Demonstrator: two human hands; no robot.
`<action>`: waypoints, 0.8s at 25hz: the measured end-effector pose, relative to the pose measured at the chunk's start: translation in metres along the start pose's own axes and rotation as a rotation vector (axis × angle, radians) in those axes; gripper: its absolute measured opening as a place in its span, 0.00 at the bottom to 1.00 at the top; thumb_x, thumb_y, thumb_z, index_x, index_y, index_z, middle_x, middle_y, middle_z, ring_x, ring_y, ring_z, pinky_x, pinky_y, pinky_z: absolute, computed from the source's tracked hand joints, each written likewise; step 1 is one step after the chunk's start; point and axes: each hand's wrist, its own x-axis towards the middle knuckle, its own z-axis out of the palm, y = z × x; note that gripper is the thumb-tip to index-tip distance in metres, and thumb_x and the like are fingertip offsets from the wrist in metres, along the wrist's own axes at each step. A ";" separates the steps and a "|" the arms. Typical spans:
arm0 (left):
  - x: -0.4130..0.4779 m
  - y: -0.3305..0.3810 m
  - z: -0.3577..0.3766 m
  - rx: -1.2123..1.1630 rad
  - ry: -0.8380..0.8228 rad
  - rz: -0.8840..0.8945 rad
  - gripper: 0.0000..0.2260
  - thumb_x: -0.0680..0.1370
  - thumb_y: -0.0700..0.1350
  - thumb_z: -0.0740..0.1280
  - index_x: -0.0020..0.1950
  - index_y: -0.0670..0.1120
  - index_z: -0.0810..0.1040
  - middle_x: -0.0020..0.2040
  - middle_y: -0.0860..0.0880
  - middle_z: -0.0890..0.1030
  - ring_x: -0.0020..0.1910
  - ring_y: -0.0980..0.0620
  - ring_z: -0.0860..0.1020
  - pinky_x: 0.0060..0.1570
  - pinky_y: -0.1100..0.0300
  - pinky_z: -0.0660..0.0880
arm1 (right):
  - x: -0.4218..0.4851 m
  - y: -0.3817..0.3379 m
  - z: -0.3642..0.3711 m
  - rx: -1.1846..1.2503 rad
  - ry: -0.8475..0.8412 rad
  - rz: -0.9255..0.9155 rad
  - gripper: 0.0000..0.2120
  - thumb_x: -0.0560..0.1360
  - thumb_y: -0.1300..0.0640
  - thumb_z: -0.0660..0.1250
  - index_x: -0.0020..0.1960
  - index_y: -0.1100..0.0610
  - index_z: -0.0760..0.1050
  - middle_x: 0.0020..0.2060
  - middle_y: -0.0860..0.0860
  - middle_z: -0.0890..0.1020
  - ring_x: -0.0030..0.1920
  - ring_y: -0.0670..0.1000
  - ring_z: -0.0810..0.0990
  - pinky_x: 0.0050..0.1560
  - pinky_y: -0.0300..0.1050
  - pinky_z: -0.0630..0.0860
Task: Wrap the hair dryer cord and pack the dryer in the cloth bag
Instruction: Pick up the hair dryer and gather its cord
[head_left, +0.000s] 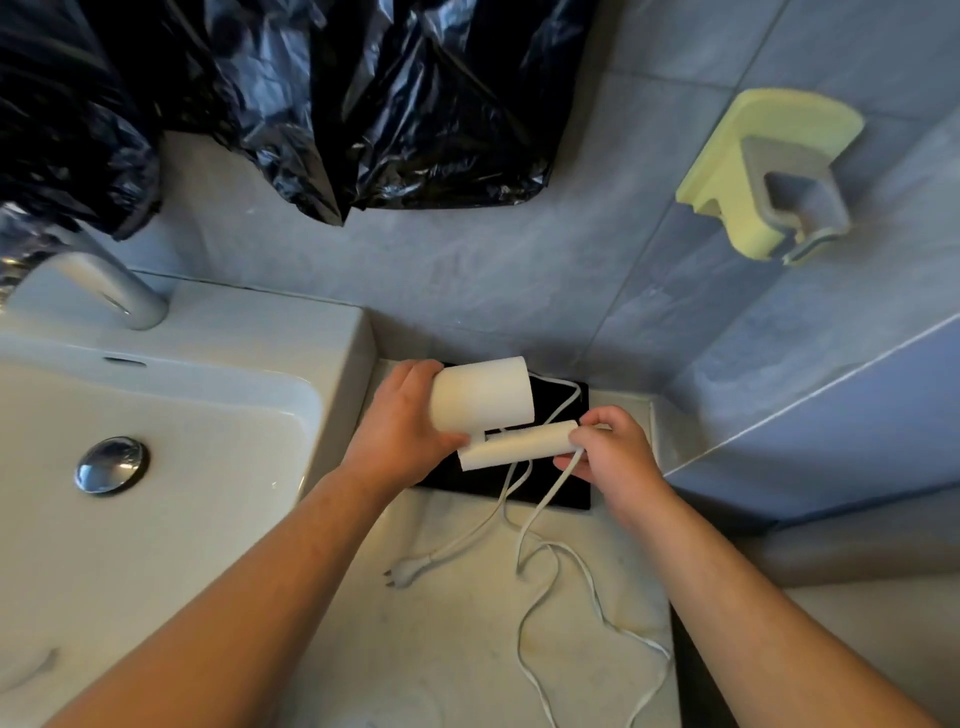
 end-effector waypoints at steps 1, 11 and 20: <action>-0.009 0.008 -0.011 -0.009 0.030 0.049 0.36 0.64 0.46 0.80 0.69 0.46 0.69 0.66 0.49 0.71 0.63 0.51 0.70 0.64 0.59 0.67 | -0.011 -0.005 -0.003 -0.011 -0.009 -0.014 0.08 0.73 0.69 0.62 0.46 0.57 0.72 0.51 0.56 0.74 0.51 0.62 0.81 0.38 0.43 0.82; -0.106 0.077 -0.088 0.142 0.338 0.598 0.37 0.64 0.39 0.81 0.67 0.43 0.64 0.68 0.34 0.71 0.71 0.34 0.69 0.67 0.42 0.69 | -0.132 -0.055 -0.043 0.114 -0.492 0.215 0.19 0.78 0.48 0.61 0.57 0.62 0.77 0.38 0.64 0.84 0.23 0.50 0.77 0.16 0.35 0.67; -0.196 0.175 -0.124 -1.159 0.153 -0.187 0.08 0.75 0.41 0.67 0.54 0.47 0.75 0.53 0.44 0.80 0.52 0.45 0.82 0.53 0.49 0.79 | -0.225 -0.052 -0.052 0.378 -0.310 -0.261 0.09 0.78 0.61 0.62 0.51 0.65 0.79 0.42 0.61 0.81 0.36 0.53 0.78 0.31 0.41 0.79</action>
